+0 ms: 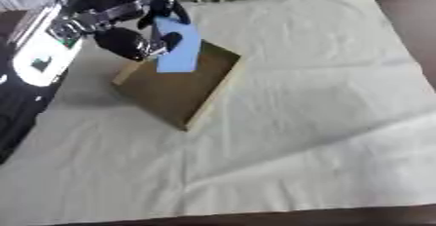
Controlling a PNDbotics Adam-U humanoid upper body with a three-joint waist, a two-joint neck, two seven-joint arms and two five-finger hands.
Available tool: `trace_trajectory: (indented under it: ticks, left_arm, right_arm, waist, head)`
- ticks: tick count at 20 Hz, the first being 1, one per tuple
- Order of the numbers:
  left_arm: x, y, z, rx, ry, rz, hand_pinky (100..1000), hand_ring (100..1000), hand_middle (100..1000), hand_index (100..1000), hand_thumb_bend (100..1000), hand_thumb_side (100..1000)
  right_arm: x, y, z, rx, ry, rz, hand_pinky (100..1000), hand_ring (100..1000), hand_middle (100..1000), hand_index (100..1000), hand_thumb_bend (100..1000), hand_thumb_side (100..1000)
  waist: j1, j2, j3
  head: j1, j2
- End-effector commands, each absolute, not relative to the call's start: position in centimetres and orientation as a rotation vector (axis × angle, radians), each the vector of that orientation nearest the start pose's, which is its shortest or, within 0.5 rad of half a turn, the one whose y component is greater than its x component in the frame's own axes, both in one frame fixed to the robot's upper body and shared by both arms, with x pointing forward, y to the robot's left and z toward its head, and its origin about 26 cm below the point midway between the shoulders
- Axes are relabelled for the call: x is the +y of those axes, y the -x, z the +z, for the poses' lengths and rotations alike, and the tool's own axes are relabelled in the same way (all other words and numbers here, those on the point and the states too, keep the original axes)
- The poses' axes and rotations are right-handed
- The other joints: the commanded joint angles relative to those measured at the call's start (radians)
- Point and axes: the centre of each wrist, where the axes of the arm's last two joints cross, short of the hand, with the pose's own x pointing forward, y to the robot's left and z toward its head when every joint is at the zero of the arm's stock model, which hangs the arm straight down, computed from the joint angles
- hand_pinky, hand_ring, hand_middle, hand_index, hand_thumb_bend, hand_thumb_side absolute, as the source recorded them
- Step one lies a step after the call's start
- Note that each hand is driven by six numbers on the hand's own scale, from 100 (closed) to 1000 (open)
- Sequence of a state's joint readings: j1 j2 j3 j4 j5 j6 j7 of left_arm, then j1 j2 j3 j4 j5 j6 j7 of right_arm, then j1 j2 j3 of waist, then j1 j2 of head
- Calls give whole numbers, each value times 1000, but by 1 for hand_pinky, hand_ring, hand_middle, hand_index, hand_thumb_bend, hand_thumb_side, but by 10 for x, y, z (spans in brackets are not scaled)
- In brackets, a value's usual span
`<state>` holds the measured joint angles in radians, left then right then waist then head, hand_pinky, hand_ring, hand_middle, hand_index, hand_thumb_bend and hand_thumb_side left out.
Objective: Pick up objects on the table and place them in the box.
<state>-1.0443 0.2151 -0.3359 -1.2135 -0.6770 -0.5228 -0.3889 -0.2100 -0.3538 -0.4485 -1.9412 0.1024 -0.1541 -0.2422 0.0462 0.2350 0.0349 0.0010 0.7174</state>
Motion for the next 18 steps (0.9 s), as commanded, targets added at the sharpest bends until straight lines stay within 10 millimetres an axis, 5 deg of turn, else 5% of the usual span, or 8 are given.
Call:
trace_trajectory:
  ticks: [1,8,18]
  left_arm:
    - [90,-443,253,2483,483,2115,373,207,178,557,100,275]
    - [87,-454,228,2498,519,2107,360,198,169,540,100,283]
    - [92,-451,233,2659,495,1976,330,182,151,531,100,374]
  right_arm:
    - [-386,-273,207,-2358,857,-136,677,724,567,789,100,552]
    - [-386,-274,206,-2359,846,-139,677,723,565,789,100,550]
    - [-387,-275,204,-2355,840,-136,677,723,564,789,100,549]
  waist:
    - [-8,-12,-3]
    - [-15,-8,-6]
    - [-21,-6,-1]
  head:
    - [6,-14]
    - [6,-22]
    - [4,-24]
